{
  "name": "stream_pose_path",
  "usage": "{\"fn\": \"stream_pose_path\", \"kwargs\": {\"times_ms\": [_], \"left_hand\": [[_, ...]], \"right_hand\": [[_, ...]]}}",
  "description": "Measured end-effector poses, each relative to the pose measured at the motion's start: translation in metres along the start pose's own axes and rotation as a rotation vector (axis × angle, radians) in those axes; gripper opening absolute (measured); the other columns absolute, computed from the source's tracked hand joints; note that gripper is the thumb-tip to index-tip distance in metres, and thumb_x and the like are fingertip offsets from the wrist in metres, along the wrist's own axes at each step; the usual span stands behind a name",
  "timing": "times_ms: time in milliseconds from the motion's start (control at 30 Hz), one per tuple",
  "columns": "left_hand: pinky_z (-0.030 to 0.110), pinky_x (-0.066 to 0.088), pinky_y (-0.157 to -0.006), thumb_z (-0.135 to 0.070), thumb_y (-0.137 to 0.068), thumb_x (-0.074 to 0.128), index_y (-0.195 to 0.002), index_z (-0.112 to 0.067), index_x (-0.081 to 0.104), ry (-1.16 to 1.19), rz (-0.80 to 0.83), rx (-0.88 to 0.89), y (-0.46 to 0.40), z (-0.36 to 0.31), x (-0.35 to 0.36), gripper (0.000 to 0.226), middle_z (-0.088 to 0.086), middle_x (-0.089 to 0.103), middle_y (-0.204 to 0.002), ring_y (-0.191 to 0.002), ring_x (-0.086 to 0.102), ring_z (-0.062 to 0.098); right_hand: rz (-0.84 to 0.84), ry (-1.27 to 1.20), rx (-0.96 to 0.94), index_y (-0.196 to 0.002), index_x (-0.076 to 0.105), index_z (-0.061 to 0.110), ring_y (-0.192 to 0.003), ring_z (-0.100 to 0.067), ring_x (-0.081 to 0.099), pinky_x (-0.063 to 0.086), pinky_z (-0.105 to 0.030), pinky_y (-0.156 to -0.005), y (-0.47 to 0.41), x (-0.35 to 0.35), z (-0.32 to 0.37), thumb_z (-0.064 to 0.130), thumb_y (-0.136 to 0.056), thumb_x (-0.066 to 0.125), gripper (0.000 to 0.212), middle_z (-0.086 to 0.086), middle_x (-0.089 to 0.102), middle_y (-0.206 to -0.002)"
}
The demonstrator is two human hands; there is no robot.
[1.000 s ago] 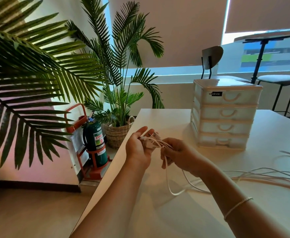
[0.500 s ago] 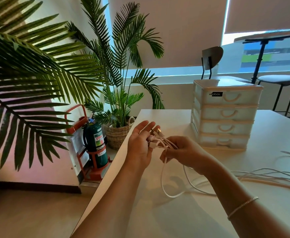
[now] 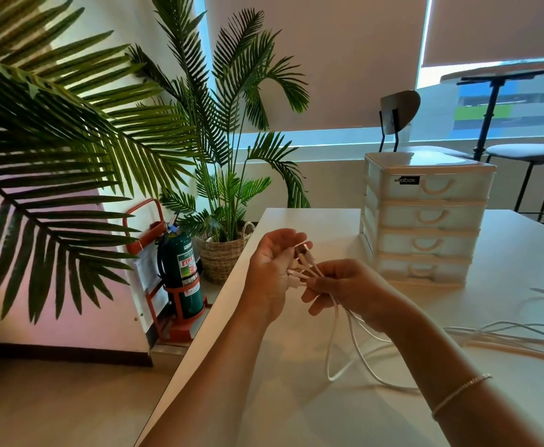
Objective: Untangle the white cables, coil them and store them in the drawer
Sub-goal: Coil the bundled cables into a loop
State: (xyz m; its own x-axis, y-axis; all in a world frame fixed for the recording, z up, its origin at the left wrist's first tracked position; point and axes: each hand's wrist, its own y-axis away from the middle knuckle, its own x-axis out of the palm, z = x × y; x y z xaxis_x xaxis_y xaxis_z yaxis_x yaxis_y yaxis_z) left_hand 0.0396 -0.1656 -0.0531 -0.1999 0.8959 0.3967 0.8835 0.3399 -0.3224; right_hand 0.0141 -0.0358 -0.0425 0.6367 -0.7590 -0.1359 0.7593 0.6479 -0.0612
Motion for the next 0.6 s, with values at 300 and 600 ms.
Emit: {"fn": "stream_pose_path", "kwargs": {"times_ms": [300,600], "left_hand": [[0.041,0.05,-0.087,-0.035,-0.079,0.053,-0.107,-0.006,0.058,0.331,0.047,-0.32,0.003,0.006,0.001,0.041,0.016,0.065,-0.103,-0.098,0.062,0.028],[0.038,0.053,-0.083,-0.028,-0.099,0.033,-0.104,-0.004,0.058,0.16,0.009,-0.234,-0.005,0.014,-0.001,0.035,0.011,0.07,-0.093,-0.085,0.069,0.021]], "right_hand": [[-0.336,-0.04,-0.118,-0.082,0.069,0.008,-0.041,-0.009,0.051,0.041,-0.018,-0.046,-0.003,0.005,0.002,0.006,-0.09,0.053,0.017,-0.003,0.064,-0.062],[-0.252,-0.066,-0.029,-0.083,0.069,0.011,-0.051,-0.017,0.06,0.05,-0.021,-0.054,0.003,0.002,0.006,0.01,-0.091,0.053,0.018,-0.009,0.069,-0.072]]}}
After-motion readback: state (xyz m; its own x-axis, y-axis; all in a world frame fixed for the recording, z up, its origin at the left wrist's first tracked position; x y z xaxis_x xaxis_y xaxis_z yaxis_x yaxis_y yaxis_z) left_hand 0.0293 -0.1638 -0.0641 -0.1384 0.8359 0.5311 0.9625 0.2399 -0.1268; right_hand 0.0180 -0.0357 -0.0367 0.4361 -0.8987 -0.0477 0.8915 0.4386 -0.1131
